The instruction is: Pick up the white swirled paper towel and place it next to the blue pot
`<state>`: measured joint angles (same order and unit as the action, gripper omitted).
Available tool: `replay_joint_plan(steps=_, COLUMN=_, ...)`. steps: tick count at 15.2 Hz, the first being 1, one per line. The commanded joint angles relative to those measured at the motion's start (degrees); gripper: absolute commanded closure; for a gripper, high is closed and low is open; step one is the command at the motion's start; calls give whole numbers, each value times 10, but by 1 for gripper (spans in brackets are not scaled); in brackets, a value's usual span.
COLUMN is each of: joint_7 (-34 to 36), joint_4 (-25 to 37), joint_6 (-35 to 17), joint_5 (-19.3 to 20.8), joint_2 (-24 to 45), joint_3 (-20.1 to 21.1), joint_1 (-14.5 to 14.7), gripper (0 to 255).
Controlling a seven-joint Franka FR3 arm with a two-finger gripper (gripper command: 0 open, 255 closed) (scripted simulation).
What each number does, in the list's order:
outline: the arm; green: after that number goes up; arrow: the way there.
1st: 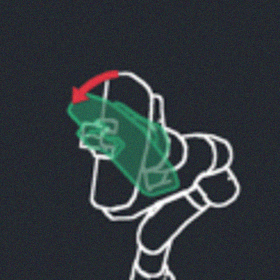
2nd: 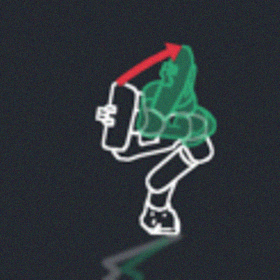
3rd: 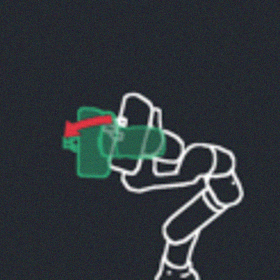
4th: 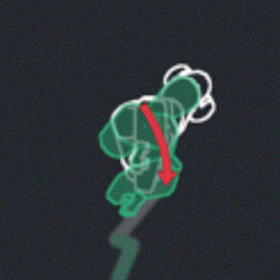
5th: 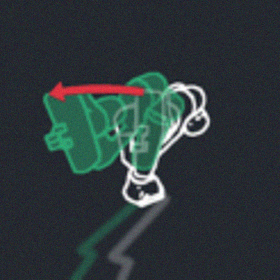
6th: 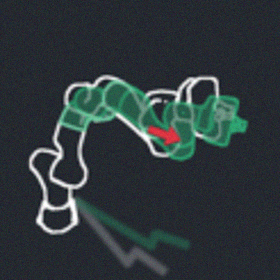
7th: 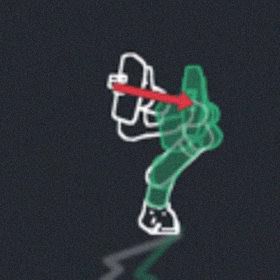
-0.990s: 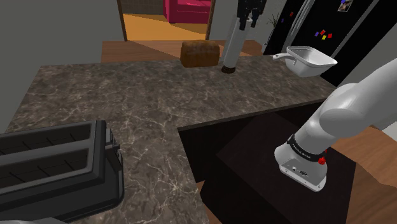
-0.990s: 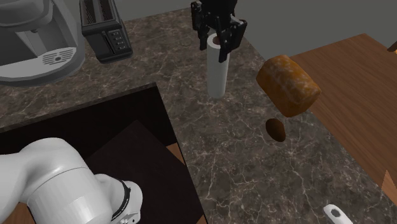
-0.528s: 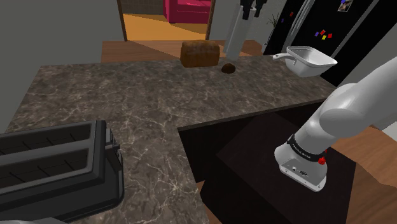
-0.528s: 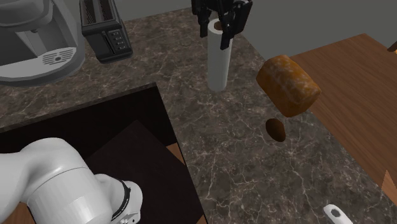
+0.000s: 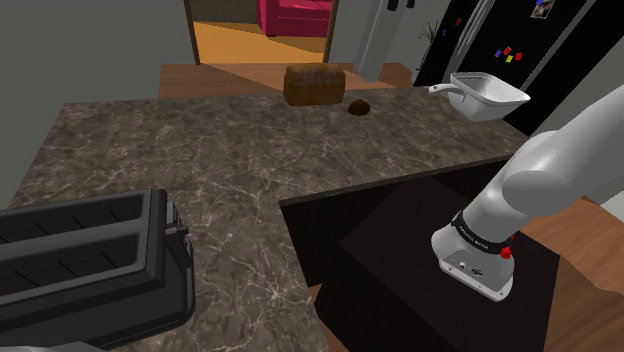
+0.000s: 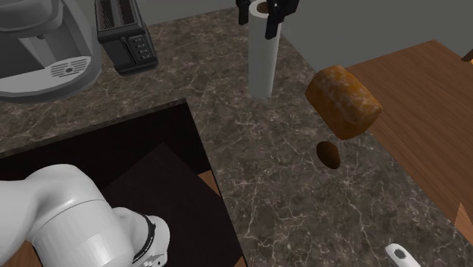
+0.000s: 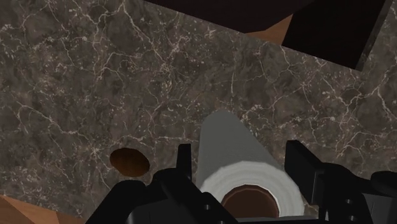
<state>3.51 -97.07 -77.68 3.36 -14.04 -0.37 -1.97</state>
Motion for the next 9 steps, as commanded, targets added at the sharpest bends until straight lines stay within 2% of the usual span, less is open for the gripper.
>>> replay_joint_plan(steps=1, joint_7=0, joint_4=28, joint_6=19, joint_5=0, joint_2=9, joint_3=1, joint_1=0, gripper=255)
replay_joint_plan(steps=3, joint_7=-1, joint_4=49, joint_6=34, joint_5=0, joint_2=16, joint_3=1, joint_1=0, gripper=255)
replay_joint_plan(steps=9, joint_7=-79, joint_4=-11, joint_6=29, joint_5=23, joint_2=-45, joint_3=-47, joint_1=-28, gripper=255)
